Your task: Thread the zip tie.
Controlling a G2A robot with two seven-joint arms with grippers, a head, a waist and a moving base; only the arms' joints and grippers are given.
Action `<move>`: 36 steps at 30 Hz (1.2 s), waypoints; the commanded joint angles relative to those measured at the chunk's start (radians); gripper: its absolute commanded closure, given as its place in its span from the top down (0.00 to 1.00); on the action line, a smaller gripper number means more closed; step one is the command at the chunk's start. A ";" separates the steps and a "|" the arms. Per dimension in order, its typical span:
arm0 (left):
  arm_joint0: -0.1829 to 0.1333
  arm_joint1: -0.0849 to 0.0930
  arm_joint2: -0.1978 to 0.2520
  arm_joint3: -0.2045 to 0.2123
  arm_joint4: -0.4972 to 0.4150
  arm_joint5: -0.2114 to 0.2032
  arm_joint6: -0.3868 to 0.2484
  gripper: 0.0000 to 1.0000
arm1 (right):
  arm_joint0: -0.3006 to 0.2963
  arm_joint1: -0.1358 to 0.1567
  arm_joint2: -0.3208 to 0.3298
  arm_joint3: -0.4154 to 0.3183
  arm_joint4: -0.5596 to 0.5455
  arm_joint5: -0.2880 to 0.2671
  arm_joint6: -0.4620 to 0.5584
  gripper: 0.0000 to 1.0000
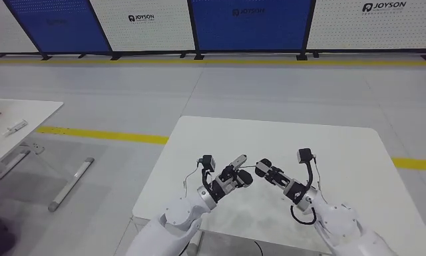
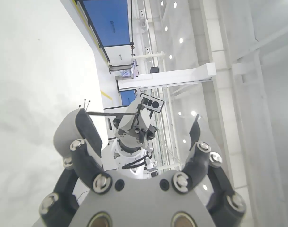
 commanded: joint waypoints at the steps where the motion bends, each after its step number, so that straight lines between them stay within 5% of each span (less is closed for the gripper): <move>1: -0.005 -0.002 0.004 0.007 -0.004 0.006 0.029 1.00 | 0.000 0.000 0.000 0.000 0.000 0.000 0.000 0.00; 9: -0.006 -0.002 0.003 0.008 0.005 0.002 0.035 1.00 | 0.000 0.000 0.000 0.000 0.000 0.000 0.000 0.00; 13: -0.005 -0.002 0.011 0.028 0.050 -0.051 0.027 1.00 | 0.000 0.000 0.000 0.000 0.000 0.000 0.000 0.00; 14: -0.005 -0.002 0.010 0.034 0.058 -0.053 0.016 0.91 | 0.000 0.000 0.000 0.000 0.000 0.000 0.000 0.00; 16: -0.006 -0.001 0.010 0.041 0.069 -0.055 0.009 0.46 | 0.000 0.000 0.000 0.000 0.000 0.000 0.000 0.00; 28: 0.002 0.003 0.006 0.049 0.102 -0.075 -0.008 0.02 | 0.000 0.000 0.000 0.000 0.000 0.000 0.000 0.00; 36: 0.004 0.004 0.006 0.053 0.124 -0.088 -0.001 0.00 | 0.000 0.000 0.000 0.000 0.000 0.000 0.000 0.00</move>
